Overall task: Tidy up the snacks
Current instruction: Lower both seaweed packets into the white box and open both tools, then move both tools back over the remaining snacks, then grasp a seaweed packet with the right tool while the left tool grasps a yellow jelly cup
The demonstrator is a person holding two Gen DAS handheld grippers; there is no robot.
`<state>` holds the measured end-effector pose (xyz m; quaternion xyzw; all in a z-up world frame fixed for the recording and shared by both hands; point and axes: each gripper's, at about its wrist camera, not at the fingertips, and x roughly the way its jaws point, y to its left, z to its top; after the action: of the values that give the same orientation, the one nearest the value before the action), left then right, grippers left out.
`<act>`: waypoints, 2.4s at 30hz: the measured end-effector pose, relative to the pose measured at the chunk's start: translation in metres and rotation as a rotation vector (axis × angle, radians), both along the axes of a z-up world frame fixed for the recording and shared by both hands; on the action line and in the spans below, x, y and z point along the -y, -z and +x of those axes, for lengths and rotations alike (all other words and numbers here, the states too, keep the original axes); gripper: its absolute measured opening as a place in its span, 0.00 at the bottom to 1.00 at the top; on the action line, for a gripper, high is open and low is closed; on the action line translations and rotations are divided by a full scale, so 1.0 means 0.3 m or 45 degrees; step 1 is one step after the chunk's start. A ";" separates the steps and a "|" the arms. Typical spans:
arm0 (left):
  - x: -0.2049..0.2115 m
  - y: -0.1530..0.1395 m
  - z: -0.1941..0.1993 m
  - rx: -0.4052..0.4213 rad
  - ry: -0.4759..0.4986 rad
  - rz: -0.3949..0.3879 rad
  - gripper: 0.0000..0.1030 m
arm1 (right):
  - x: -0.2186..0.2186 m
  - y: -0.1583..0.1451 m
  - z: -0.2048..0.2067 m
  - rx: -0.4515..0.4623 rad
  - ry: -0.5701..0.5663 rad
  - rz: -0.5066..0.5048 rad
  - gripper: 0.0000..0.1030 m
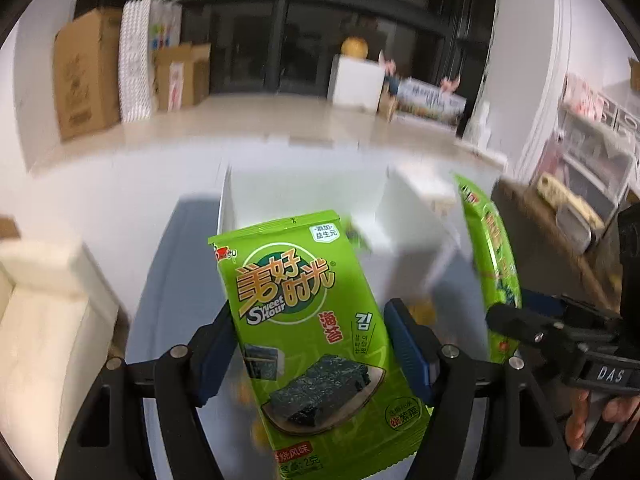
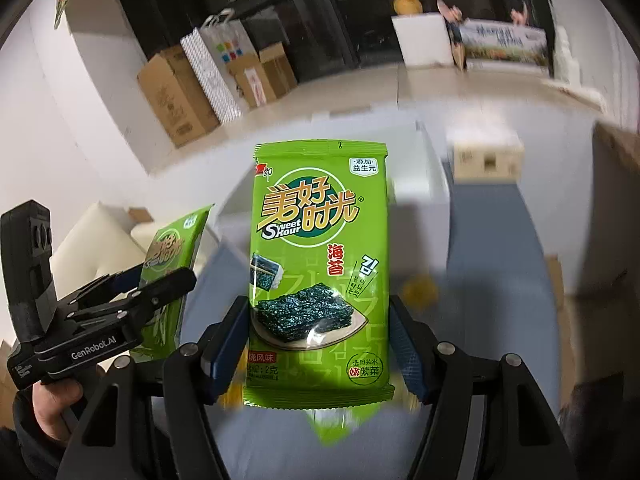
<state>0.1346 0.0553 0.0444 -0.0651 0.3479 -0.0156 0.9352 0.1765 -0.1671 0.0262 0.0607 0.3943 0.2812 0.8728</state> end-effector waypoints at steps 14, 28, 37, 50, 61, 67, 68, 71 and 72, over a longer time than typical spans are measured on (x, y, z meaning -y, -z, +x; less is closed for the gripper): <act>-0.080 -0.003 0.506 -0.049 -0.025 0.077 1.00 | -0.116 -0.014 0.521 -0.067 0.122 -0.061 0.92; -0.097 0.016 0.403 -0.039 -0.037 0.112 1.00 | 0.021 -0.052 0.438 -0.025 0.176 0.028 0.95; -0.132 0.061 -0.051 0.030 -0.081 -0.015 1.00 | 0.085 -0.012 -0.041 0.189 -0.086 0.048 0.95; -0.081 0.280 -0.375 -0.098 -0.063 0.024 1.00 | -0.052 0.279 -0.262 0.116 -0.329 -0.192 0.95; -0.044 0.356 -0.409 -0.165 -0.002 0.021 1.00 | -0.187 0.425 -0.107 -0.044 -0.493 -0.291 0.95; -0.038 0.376 -0.407 -0.186 0.013 0.014 1.00 | -0.184 0.473 -0.102 -0.076 -0.477 -0.316 0.95; -0.034 0.380 -0.405 -0.191 0.013 0.021 1.00 | -0.181 0.474 -0.103 -0.076 -0.474 -0.314 0.95; -0.027 0.398 -0.398 -0.212 0.013 0.030 1.00 | -0.183 0.466 -0.103 -0.078 -0.480 -0.292 0.95; -0.026 0.404 -0.397 -0.217 0.014 0.030 1.00 | -0.183 0.463 -0.106 -0.070 -0.481 -0.294 0.91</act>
<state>0.0155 0.0630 -0.0767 -0.0533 0.4267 -0.0110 0.9028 0.1447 -0.1123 -0.1128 -0.1069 0.4519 0.3910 0.7947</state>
